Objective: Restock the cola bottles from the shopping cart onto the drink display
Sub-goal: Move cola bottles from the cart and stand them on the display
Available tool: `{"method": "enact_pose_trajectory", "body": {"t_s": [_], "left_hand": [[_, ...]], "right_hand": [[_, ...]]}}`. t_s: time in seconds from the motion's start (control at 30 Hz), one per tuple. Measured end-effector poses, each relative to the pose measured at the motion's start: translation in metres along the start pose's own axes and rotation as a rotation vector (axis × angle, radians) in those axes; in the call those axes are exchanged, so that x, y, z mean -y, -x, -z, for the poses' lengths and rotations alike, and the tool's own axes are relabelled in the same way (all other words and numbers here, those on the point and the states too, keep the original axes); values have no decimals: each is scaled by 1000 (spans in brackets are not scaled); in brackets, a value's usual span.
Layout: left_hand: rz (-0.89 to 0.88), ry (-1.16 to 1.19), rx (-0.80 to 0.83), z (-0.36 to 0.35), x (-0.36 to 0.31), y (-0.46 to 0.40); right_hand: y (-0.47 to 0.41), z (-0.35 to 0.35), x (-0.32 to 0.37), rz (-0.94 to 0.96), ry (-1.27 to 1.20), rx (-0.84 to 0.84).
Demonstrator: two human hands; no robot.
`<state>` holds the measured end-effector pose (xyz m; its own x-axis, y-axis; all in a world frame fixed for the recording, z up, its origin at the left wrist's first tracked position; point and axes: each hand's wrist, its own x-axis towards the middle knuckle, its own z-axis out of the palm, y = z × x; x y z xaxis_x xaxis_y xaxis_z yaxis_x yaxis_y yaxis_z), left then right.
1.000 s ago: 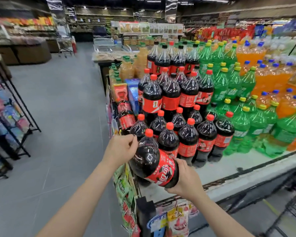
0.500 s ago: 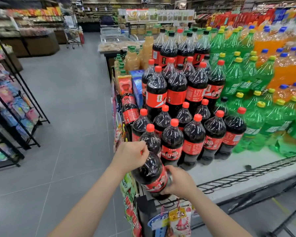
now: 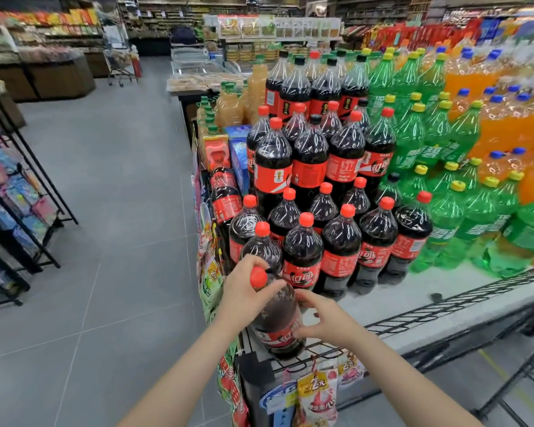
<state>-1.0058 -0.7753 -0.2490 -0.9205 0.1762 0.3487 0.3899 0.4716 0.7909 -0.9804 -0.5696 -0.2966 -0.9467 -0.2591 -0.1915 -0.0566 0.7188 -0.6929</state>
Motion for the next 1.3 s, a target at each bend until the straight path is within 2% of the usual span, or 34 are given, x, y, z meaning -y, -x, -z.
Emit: {"method": "enact_pose_trajectory", "body": {"t_s": [0.07,0.13,0.4,0.8,0.9,1.1,1.3], "left_hand": [[130,129,-35,-10,0,7],[172,185,-40,-18,-1,10],[119,179,-27,-38,-13,-2],[102,126,34,-53,-27,-21],[94,71,87,-56,-25,-27],[86,99,121,-57,-17,-28],[61,74,101,-54,-14,-26]], "right_hand": [[10,3,-18,-37,106,40],[20,5,-42,-85,196,86],[35,-5,-92,-166,505,154],[35,-8,-97,-57,716,146],[31,2,-92,-24,747,112],[25,14,-90,9,753,209],[32,20,-89,2,572,208]]}}
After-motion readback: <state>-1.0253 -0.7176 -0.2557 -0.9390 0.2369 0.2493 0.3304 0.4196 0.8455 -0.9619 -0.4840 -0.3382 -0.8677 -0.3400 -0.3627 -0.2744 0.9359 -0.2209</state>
